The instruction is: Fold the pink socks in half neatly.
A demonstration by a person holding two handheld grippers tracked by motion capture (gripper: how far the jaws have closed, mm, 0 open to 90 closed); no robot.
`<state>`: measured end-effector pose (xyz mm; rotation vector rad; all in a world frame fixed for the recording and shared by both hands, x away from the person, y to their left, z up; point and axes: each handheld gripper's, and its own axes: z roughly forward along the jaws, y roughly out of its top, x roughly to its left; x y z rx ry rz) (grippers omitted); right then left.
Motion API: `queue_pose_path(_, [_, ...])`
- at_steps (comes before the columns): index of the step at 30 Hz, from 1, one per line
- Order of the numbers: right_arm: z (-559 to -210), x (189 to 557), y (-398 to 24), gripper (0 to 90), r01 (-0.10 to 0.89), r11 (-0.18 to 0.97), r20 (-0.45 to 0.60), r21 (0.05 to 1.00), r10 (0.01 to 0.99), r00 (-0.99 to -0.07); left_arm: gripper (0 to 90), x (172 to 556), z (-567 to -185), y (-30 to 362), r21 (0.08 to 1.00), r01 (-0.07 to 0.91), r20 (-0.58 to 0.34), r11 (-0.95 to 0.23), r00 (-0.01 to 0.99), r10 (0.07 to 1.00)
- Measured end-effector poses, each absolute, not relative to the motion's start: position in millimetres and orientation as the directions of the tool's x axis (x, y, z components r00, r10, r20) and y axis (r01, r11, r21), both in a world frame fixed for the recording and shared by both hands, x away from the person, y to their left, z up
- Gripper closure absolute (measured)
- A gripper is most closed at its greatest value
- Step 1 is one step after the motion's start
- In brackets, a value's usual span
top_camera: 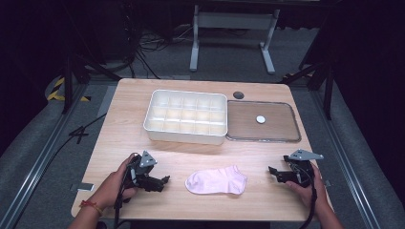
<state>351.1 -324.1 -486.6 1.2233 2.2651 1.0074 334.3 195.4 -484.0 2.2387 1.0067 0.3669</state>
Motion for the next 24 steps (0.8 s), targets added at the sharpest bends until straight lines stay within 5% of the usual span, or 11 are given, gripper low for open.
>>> queue_pose_path(12, [-485.1,351.6,-323.6,18.9,0.574,0.375,0.009,0.728,0.832,-0.554,0.0,343.7,-484.0,198.3,0.659,0.547,-0.009,-0.517,0.692,0.722])
queue_pose_path(24, [-461.4,337.4,-304.3,43.7,0.467,0.370,0.034,0.803,0.753,-0.657,0.5,345.0,-484.0,197.6,0.661,0.482,-0.007,-0.575,0.770,0.638])
